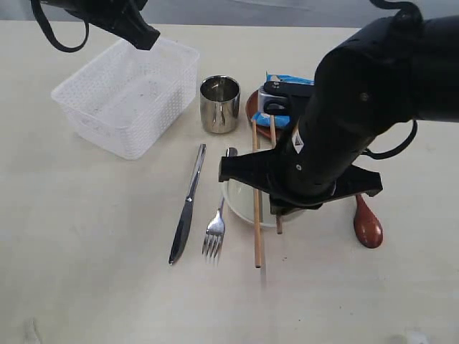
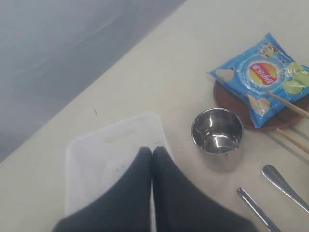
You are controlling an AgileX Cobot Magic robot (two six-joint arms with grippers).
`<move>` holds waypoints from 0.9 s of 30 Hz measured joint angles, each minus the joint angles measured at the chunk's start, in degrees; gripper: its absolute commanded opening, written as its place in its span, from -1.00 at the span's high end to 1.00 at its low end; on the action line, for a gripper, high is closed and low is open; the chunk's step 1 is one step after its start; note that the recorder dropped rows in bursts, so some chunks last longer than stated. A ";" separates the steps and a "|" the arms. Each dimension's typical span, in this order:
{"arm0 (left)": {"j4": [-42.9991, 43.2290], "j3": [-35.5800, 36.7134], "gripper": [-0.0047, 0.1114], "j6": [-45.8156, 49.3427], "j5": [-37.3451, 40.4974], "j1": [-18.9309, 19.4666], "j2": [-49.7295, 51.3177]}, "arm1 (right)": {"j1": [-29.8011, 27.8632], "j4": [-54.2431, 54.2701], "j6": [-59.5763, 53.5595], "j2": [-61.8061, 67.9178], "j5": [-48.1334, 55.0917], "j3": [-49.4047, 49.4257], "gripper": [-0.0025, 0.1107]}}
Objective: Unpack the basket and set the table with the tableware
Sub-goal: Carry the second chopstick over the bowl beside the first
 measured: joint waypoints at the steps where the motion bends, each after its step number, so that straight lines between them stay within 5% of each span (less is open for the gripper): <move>1: 0.00 0.00 0.92 0.00 0.00 0.00 0.00 | 0.26 0.31 -0.10 0.12 0.00 0.00 0.96; 27: 0.00 0.00 0.92 0.00 -0.05 0.00 0.00 | 1.87 -4.83 4.83 3.96 -1.92 0.00 0.96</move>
